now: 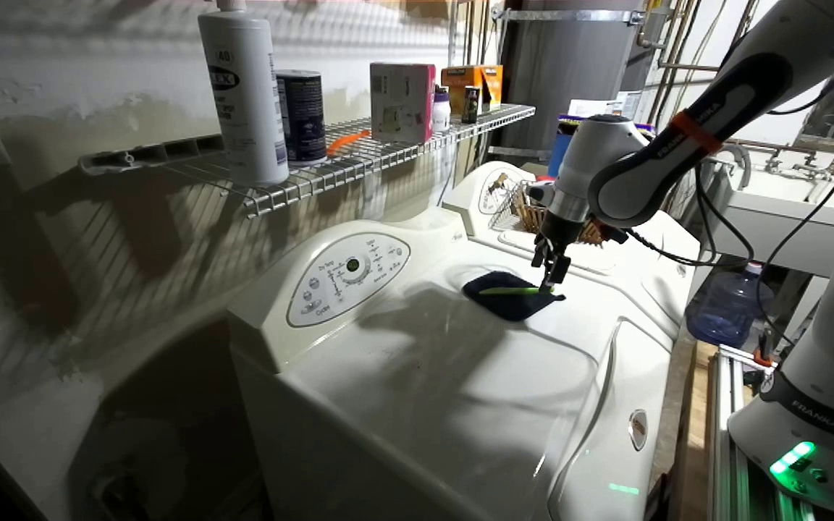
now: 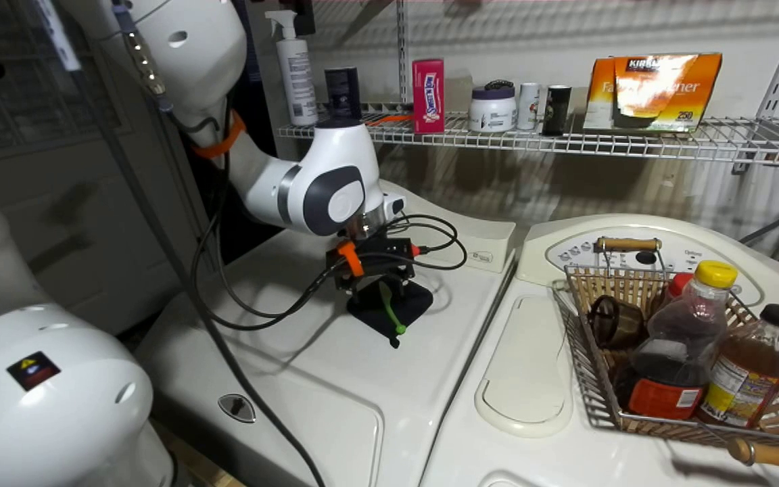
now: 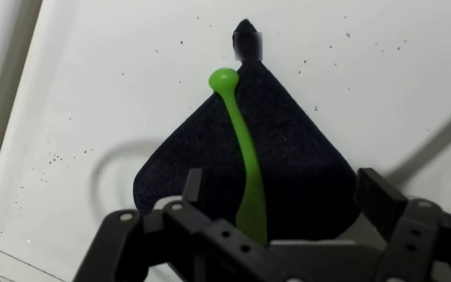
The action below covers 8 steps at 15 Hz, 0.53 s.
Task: Pick up the green knife and put it on the rack
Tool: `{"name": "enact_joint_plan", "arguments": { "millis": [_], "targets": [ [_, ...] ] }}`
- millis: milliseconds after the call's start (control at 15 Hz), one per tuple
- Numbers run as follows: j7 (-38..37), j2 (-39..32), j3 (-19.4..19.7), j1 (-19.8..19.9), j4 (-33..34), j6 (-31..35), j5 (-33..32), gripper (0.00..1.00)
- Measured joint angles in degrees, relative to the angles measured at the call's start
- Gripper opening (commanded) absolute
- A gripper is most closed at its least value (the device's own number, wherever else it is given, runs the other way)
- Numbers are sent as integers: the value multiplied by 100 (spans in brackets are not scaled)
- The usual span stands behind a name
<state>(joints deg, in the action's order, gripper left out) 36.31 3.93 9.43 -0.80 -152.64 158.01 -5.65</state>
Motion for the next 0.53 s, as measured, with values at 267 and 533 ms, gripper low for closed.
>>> {"name": "enact_joint_plan", "arguments": {
  "millis": [267,533],
  "targets": [
    [281,-158,-6,86,12,0,124,47],
    [560,-266,-51,141,79,0,290,40]
  ]
}}
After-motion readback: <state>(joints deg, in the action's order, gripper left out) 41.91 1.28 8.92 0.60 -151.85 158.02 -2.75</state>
